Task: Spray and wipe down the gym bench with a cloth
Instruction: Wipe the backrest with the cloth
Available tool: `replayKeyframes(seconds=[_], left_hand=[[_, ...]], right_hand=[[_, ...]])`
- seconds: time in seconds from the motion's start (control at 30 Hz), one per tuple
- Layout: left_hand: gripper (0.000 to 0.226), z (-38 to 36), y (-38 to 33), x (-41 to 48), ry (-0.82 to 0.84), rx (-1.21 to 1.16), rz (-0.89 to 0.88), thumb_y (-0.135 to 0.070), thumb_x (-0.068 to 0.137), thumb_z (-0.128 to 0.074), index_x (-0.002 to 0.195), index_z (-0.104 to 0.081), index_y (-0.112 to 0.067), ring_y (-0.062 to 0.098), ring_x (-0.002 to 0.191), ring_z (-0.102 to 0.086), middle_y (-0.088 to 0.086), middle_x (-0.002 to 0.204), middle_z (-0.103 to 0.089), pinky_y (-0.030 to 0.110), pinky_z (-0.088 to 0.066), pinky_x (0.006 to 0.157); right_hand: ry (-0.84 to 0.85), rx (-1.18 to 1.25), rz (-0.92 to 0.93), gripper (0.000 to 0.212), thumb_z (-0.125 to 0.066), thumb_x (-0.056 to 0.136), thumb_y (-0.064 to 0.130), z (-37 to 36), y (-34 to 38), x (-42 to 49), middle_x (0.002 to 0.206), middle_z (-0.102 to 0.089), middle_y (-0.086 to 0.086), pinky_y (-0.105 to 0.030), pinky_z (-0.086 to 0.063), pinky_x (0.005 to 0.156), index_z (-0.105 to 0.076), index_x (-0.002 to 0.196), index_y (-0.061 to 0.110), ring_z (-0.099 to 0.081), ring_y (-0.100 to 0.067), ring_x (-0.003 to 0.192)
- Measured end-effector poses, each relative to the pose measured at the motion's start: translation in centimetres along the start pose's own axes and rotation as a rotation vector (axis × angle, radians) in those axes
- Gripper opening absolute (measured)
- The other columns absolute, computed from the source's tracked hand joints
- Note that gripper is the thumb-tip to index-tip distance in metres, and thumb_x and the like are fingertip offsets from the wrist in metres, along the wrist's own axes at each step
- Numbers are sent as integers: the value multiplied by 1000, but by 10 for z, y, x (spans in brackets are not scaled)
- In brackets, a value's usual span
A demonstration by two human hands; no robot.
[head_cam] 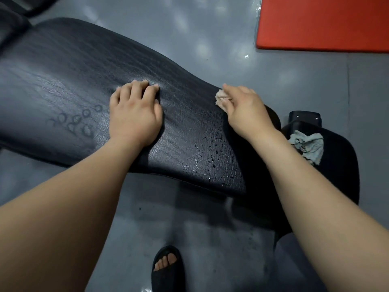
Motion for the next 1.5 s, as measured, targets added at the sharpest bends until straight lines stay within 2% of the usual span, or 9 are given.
replayKeyframes(seconds=[0.17,0.33,0.43,0.6,0.8,1.0,1.2,1.33,1.5], left_hand=[[47,1,0,2,157,-40,25,-37,102,-37,148,-44,-27,28,148,-26,3,158,-38,50,-14,123],[56,13,-19,-23,377,-151,149,-32,101,-41,156,-33,-31,23,155,-8,0,168,-19,55,-2,125],[60,13,-32,-56,422,-171,147,-33,100,-42,158,-27,-38,20,156,-1,-5,170,-11,55,1,124],[62,2,-28,-69,391,-154,150,-37,102,-39,160,-17,-41,17,156,8,-9,171,-1,55,8,124],[61,1,-33,-74,345,-121,108,-36,103,-34,161,-14,-37,20,156,9,-5,171,0,57,9,123],[62,0,-32,-73,320,-111,103,-36,103,-34,161,-14,-36,20,156,8,-4,171,-1,57,8,122],[62,-1,-35,-75,320,-86,99,-37,103,-32,161,-12,-36,21,156,9,-5,171,0,57,8,122],[62,-2,-36,-77,299,-64,90,-37,103,-32,161,-13,-34,23,157,8,-3,171,-1,60,7,122],[62,-2,-37,-76,320,-69,92,-37,103,-32,161,-12,-34,24,156,9,-3,171,1,60,7,122]], right_hand=[[113,80,-14,54,-53,101,10,2,-2,-28,157,-42,-12,-30,-20,123,-41,154,12,-36,-31,146],[14,92,-85,54,-57,97,10,13,-3,-19,118,-65,-22,-35,-40,96,-47,150,15,-55,-38,113],[-19,138,8,33,-57,95,6,4,20,-24,108,-70,-5,-37,-46,92,-67,125,16,-53,-27,96],[87,106,309,37,-62,93,8,-29,68,-37,118,-70,-5,-38,-47,85,-68,128,16,-54,-31,90],[-77,-108,22,26,-52,97,14,-1,18,-24,107,-60,-15,-34,-40,79,-65,118,6,-51,-36,105],[16,-68,282,23,-62,93,27,-21,78,-52,96,-56,-10,-41,-47,78,-71,110,13,-55,-34,94],[-67,-163,-5,38,-54,91,44,4,25,-34,103,-65,-11,-43,-48,87,-66,118,21,-59,-38,100],[26,-113,119,44,-46,91,54,-1,37,-45,89,-53,-4,-42,-49,89,-65,98,14,-54,-30,90],[188,-59,337,47,-62,94,46,-4,53,-63,96,-42,5,-38,-45,91,-62,132,18,-52,-27,100]])
Point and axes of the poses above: each hand's wrist, its own x-axis towards the middle knuckle, its own z-axis out of the back of the hand, y = z × x, the point moved 6 cm from there along x, towards the middle knuckle
